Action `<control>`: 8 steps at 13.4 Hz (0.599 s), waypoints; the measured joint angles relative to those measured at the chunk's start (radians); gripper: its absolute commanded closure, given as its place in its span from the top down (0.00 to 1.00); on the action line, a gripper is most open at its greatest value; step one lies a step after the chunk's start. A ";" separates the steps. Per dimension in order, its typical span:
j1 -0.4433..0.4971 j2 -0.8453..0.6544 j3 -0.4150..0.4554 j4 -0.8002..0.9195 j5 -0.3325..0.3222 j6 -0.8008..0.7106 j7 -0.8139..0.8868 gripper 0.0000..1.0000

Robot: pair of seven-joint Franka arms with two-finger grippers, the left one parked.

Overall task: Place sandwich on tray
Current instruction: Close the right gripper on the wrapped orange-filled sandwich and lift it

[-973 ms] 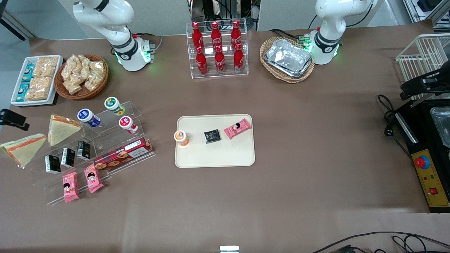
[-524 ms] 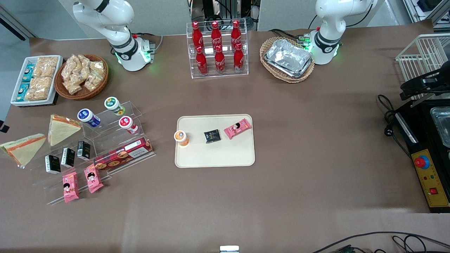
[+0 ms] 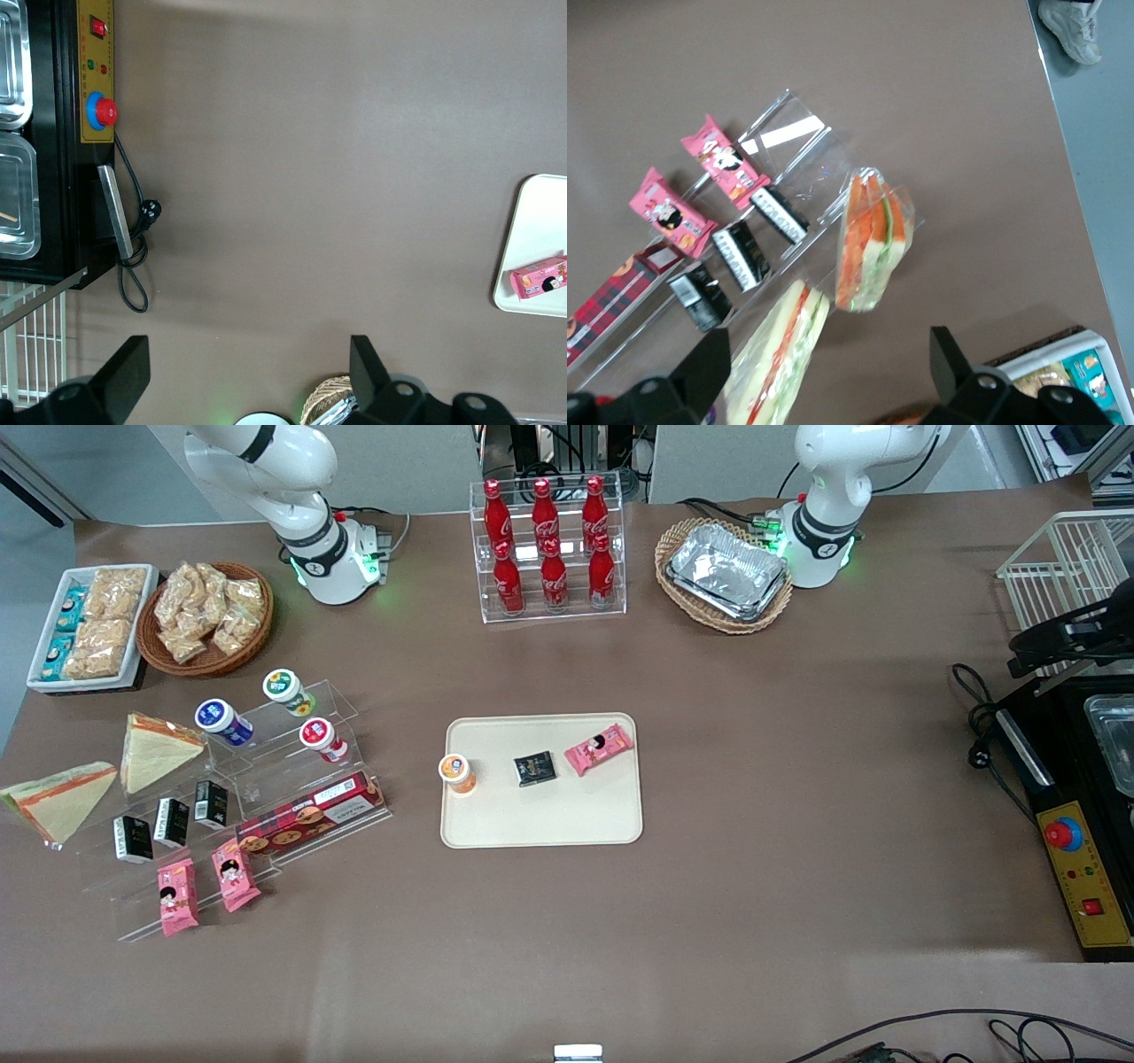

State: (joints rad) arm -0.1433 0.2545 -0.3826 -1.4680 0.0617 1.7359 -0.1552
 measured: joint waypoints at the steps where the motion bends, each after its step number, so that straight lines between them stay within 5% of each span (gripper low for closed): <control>1: -0.019 0.018 0.000 -0.001 0.017 0.023 -0.018 1.00; 8: -0.071 0.124 0.002 -0.015 0.078 0.170 -0.078 1.00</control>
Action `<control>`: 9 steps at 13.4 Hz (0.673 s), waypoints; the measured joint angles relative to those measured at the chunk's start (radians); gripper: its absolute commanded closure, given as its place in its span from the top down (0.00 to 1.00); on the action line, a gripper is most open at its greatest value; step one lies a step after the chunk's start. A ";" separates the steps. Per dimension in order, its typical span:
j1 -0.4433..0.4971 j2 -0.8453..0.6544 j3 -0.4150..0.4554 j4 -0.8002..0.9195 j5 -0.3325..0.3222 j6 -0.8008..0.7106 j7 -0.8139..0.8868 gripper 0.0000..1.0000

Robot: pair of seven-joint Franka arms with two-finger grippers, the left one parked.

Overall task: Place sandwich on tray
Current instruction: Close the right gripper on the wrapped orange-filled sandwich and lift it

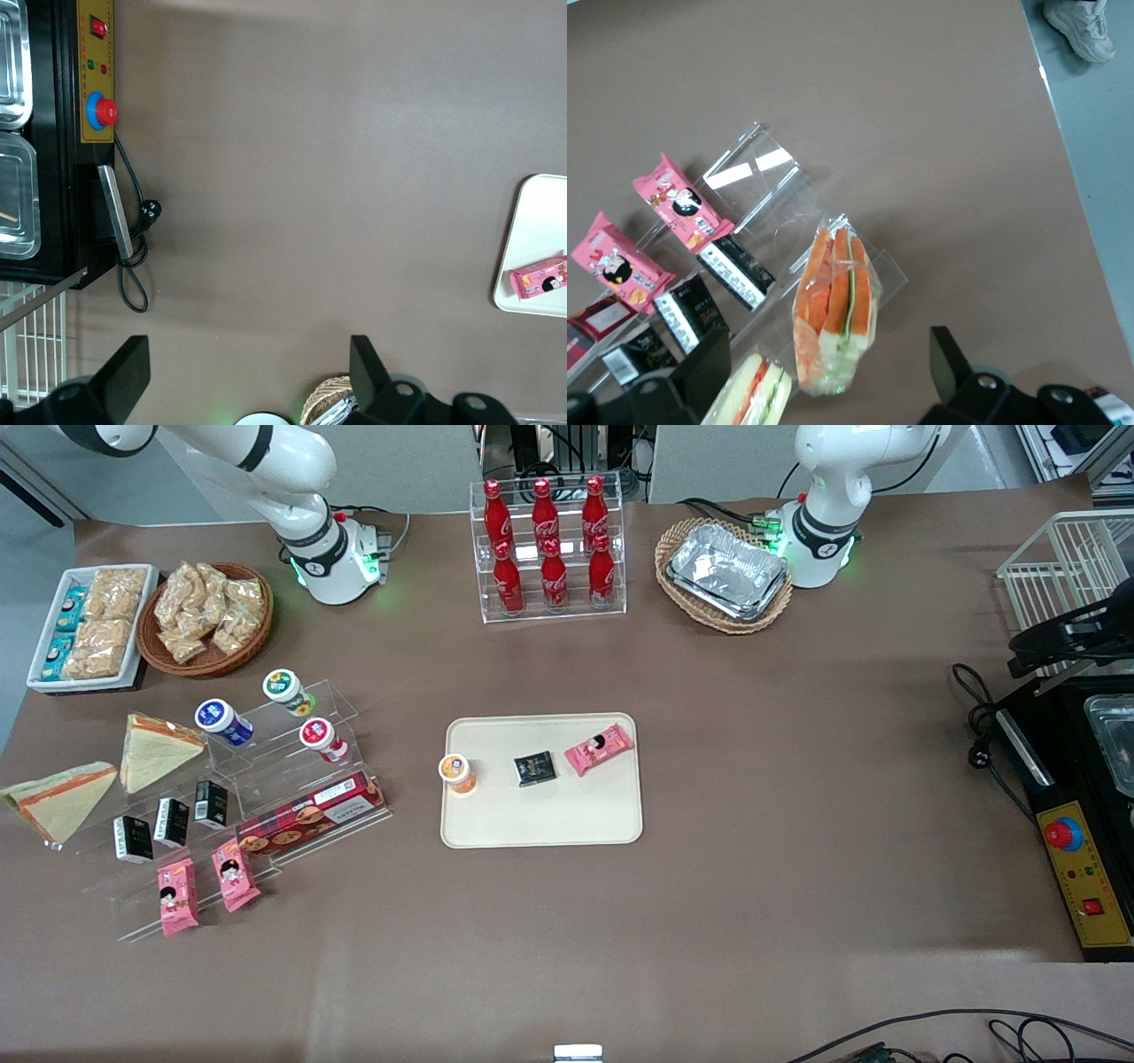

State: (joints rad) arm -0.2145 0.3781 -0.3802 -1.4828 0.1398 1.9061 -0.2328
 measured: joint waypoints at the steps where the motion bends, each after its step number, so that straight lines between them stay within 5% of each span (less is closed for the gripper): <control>1: 0.001 0.006 0.001 -0.020 0.004 0.027 0.000 1.00; 9: 0.005 -0.004 0.002 -0.191 0.026 0.192 0.000 1.00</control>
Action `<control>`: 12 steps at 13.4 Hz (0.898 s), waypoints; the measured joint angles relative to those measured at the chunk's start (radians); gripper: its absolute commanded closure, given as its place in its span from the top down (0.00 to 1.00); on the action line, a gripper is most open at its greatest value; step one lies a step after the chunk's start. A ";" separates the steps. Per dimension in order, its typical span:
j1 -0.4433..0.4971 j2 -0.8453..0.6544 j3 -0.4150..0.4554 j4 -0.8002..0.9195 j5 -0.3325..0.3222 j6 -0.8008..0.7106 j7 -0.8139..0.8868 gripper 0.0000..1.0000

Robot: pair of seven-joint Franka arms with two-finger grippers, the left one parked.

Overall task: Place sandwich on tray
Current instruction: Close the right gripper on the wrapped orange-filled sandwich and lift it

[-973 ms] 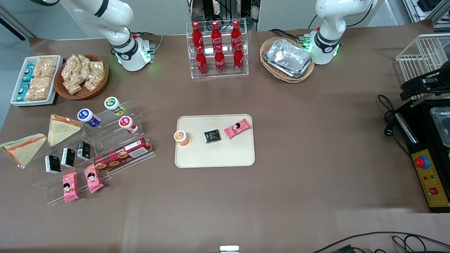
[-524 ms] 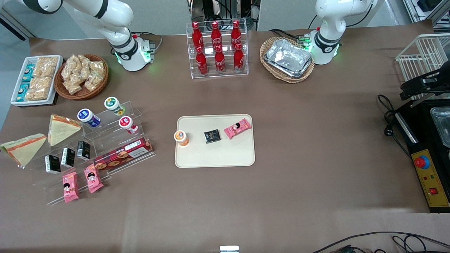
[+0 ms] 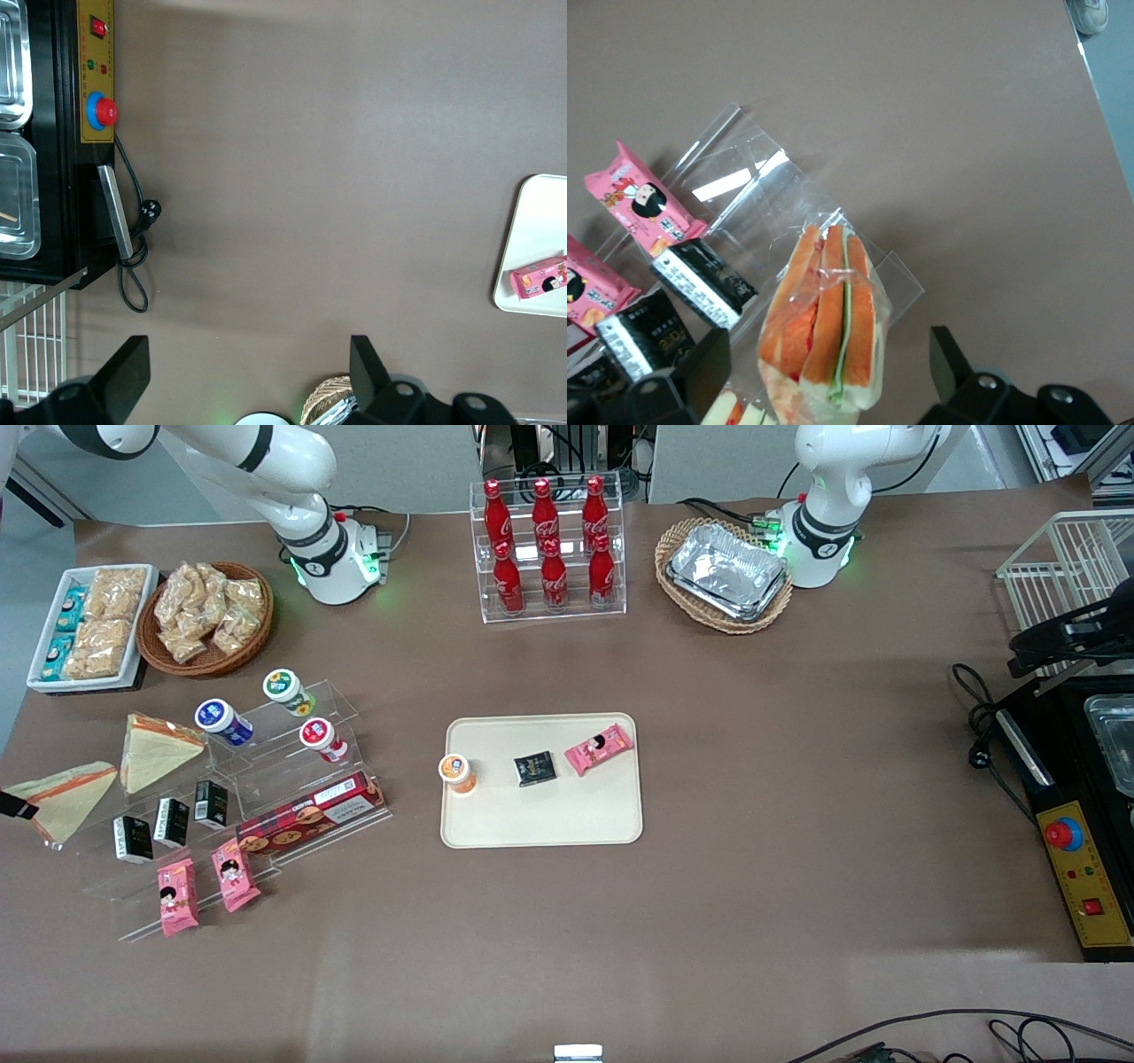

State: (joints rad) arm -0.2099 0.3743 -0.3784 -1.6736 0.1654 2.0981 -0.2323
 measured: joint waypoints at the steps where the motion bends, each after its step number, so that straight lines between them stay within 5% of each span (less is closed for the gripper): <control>1: 0.000 -0.009 0.001 -0.029 0.000 0.023 0.000 1.00; 4: 0.007 -0.033 0.002 -0.099 0.002 0.080 0.000 1.00; 7: 0.026 -0.043 0.002 -0.127 0.004 0.103 0.007 0.73; 9: 0.027 -0.045 0.002 -0.130 0.004 0.104 0.008 0.73; 12: 0.027 -0.045 0.002 -0.132 0.004 0.105 0.008 0.16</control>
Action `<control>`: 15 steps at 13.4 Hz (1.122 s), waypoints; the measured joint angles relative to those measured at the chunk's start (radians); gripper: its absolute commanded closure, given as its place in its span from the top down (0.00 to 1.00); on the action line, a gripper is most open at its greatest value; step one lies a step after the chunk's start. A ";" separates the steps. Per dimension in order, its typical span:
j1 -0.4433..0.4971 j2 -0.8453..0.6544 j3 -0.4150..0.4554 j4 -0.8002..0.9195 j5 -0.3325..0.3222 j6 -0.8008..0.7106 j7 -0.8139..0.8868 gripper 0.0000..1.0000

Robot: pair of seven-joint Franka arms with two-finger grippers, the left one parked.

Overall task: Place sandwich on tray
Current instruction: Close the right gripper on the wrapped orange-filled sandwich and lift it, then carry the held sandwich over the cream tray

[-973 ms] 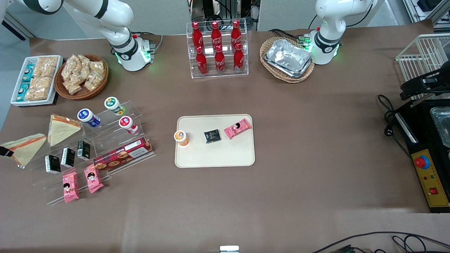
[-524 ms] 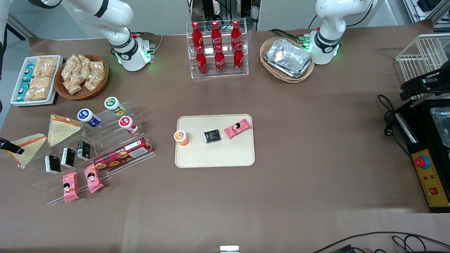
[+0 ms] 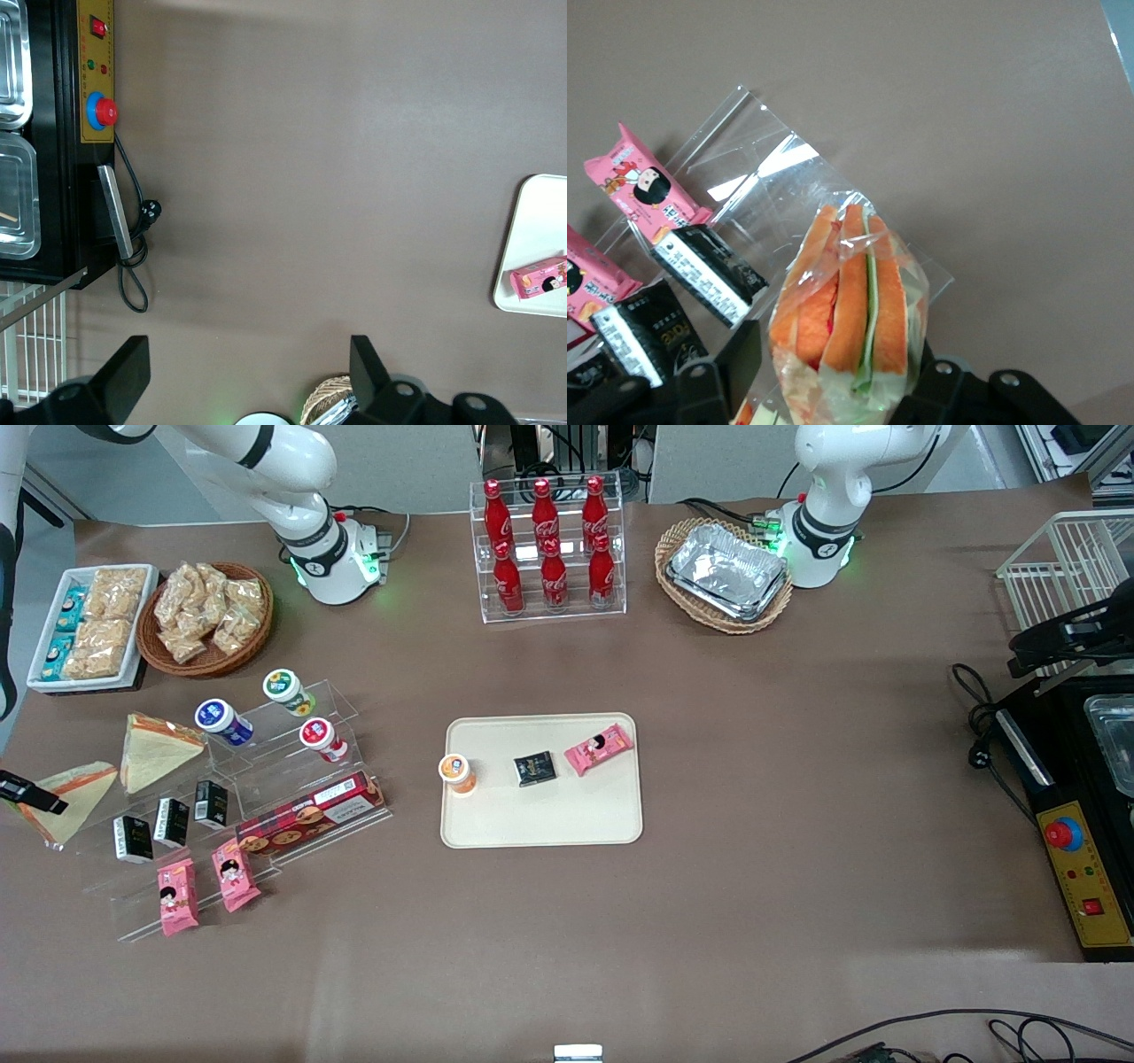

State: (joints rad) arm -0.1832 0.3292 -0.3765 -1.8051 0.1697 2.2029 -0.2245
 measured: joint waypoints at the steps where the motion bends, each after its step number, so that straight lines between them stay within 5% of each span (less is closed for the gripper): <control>1: -0.001 0.000 0.000 0.000 0.000 0.001 0.000 0.00; 9: -0.001 -0.002 0.000 0.003 0.000 -0.003 0.000 0.00; 15: 0.035 -0.025 0.004 0.152 0.013 -0.233 0.011 0.00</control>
State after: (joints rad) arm -0.1481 0.3038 -0.3722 -1.6531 0.1831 1.9697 -0.2138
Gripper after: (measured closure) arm 0.815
